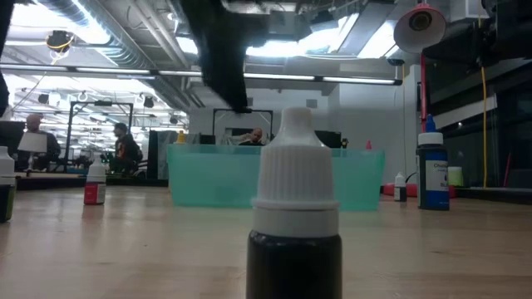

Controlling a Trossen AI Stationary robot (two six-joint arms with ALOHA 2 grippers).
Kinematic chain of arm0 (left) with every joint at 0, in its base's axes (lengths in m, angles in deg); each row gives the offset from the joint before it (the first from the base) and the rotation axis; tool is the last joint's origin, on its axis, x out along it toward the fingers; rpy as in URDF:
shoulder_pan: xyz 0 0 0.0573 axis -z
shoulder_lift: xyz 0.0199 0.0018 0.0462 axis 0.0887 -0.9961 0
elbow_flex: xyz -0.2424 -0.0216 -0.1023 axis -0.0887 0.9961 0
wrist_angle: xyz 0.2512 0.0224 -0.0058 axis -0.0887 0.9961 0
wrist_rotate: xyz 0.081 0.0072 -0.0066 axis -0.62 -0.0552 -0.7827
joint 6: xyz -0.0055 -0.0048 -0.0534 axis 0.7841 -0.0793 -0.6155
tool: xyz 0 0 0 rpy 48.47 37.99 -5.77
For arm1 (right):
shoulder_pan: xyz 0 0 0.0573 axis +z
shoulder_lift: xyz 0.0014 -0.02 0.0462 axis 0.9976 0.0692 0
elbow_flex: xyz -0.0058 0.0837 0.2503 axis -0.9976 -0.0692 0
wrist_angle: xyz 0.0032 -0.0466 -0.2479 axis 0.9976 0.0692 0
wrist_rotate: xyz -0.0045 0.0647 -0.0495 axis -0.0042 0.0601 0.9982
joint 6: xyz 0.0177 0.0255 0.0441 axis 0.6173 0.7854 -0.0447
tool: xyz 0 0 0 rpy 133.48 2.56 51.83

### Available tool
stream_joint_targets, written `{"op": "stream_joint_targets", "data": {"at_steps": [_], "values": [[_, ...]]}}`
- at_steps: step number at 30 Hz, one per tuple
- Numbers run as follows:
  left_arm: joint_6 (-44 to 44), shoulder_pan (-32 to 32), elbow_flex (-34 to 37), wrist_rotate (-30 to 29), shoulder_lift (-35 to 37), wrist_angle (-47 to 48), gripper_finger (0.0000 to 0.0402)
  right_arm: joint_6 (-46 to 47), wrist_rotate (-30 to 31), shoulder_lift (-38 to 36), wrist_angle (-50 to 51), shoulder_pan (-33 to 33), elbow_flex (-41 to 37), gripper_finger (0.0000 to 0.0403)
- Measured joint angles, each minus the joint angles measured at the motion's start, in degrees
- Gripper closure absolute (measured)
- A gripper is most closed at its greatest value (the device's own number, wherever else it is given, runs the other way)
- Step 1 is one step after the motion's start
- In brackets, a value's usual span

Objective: Pick & Place food coloring
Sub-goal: Put the small red food coloring bottle into the green bin

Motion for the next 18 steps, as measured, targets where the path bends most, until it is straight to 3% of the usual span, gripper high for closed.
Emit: {"op": "stream_joint_targets", "data": {"at_steps": [6,10,18], "values": [[-6.4,3.3,2.7,-3.0,14.5,6.5,0.0232,0.0,-0.8,0.0,0.4,0.0,0.0,0.0391],[-15.2,8.1,4.4,-3.0,22.0,13.0,0.0233,0.0,-1.0,0.0,-0.4,0.0,0.0,0.0391],[-31.5,18.6,4.4,-5.0,25.2,20.1,0.0233,0.0,-1.0,0.0,-0.6,0.0,0.0,0.0391]]}}
